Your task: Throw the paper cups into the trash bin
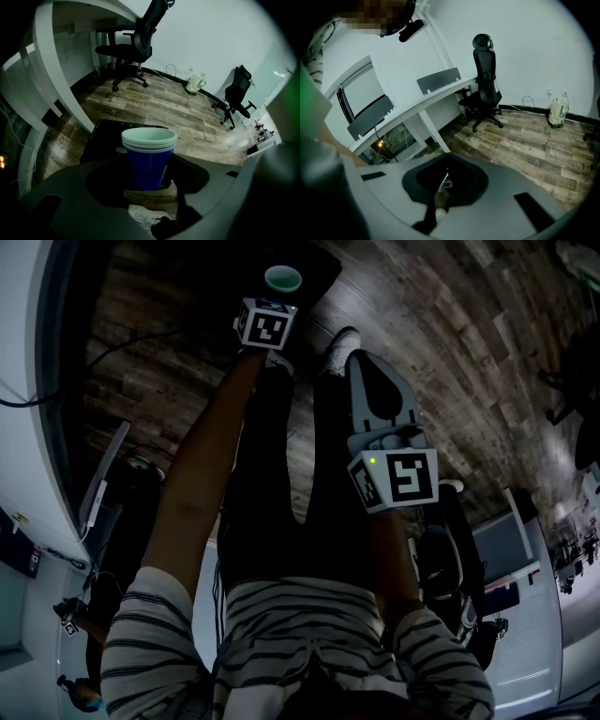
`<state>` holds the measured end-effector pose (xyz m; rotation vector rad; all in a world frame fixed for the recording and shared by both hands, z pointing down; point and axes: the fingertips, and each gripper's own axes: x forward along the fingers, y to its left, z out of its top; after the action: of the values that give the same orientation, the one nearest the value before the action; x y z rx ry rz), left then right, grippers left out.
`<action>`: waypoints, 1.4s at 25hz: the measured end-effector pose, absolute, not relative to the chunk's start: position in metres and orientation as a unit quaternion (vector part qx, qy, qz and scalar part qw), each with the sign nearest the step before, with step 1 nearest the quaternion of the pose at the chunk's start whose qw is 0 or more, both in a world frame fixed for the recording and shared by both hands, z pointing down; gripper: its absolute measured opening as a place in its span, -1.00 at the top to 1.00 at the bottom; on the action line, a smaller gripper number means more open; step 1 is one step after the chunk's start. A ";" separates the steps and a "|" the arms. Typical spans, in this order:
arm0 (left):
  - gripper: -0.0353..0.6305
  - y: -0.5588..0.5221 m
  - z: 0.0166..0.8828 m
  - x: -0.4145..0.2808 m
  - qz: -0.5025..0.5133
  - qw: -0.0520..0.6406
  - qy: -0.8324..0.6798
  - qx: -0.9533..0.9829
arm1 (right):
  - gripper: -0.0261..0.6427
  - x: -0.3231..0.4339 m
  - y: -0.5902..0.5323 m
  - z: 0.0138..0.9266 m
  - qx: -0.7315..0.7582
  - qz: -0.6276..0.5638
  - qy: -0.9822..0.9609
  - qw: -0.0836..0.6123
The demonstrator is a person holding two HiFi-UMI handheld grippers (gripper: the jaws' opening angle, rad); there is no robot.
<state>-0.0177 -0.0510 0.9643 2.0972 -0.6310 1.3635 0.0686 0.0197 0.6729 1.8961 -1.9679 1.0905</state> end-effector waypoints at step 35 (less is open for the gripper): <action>0.04 -0.058 0.994 -0.021 0.535 0.291 -0.225 0.761 | 0.88 0.066 0.031 0.688 0.639 0.378 -0.660 0.115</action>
<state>-0.0214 -0.0576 0.9942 2.0280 -0.5988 1.4261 0.0663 0.0313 0.6876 1.8732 -1.9345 1.1073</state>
